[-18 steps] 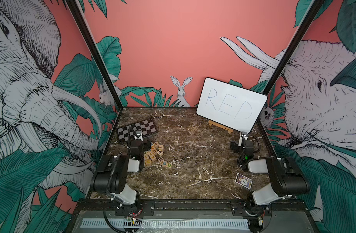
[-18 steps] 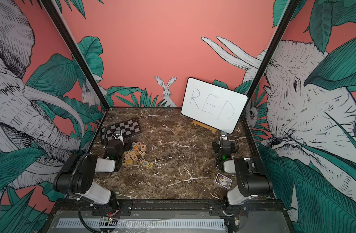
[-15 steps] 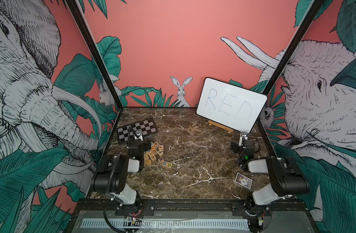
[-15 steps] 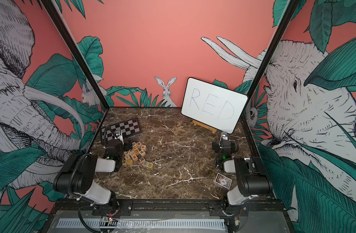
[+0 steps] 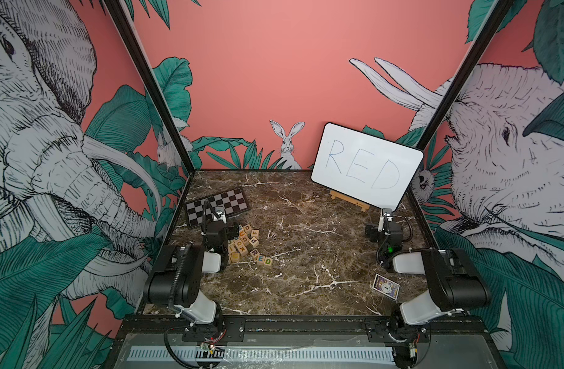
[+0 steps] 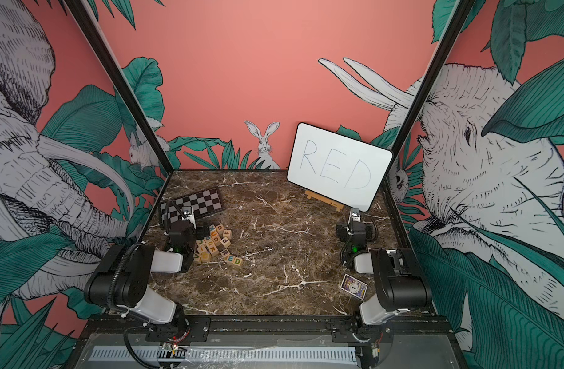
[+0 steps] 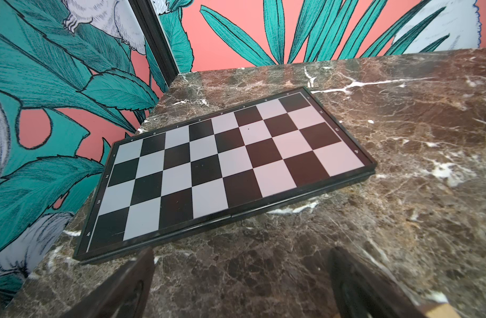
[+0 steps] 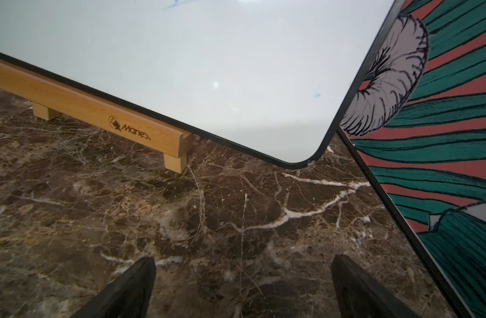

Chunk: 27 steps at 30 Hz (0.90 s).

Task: Assemble the uppercase word "red" with letter blocks
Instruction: Pick up the letter block from the center of the board.

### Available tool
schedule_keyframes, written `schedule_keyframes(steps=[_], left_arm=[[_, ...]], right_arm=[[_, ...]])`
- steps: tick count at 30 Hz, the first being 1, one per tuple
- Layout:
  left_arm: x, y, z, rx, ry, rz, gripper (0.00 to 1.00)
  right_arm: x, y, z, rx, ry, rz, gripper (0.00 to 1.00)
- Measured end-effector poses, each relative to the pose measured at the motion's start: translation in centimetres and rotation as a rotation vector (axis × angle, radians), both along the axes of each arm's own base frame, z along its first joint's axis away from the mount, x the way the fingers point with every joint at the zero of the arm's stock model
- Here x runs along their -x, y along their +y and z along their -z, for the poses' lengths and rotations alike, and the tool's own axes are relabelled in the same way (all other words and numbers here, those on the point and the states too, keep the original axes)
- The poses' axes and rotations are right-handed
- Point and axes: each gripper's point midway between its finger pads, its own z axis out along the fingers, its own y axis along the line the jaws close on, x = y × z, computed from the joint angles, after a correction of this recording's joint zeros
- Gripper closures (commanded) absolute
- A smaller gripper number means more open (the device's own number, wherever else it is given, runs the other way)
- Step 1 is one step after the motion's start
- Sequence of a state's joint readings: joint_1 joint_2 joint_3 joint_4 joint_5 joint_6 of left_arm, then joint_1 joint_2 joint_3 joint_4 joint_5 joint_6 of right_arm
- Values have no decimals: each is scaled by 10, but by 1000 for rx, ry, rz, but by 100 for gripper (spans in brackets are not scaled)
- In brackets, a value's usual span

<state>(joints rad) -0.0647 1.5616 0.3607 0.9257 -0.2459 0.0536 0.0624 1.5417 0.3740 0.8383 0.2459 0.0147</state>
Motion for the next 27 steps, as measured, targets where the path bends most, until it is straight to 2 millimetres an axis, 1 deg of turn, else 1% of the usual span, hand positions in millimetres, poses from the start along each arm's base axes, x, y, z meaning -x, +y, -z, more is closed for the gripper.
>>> schedule_keyframes(steps=[16, 19, 22, 23, 25, 26, 27], left_arm=[[0, 0, 0, 0, 0, 0, 0], [0, 0, 0, -1, 0, 1, 1], [3, -3, -5, -6, 8, 24, 1], [6, -3, -10, -3, 12, 21, 1], [12, 2, -31, 15, -6, -15, 0], [14, 6, -45, 35, -28, -47, 1], [17, 11, -63, 64, -61, -86, 0]], right_arm=[[0, 0, 0, 0, 0, 0, 1], [3, 2, -4, -2, 11, -15, 1], [10, 2, -31, -19, -10, -6, 1], [13, 0, -49, -32, -43, 8, 1], [19, -5, -78, -55, -114, 45, 1], [24, -9, -90, -74, -147, 77, 1], [31, -15, -98, -99, -170, 119, 1]])
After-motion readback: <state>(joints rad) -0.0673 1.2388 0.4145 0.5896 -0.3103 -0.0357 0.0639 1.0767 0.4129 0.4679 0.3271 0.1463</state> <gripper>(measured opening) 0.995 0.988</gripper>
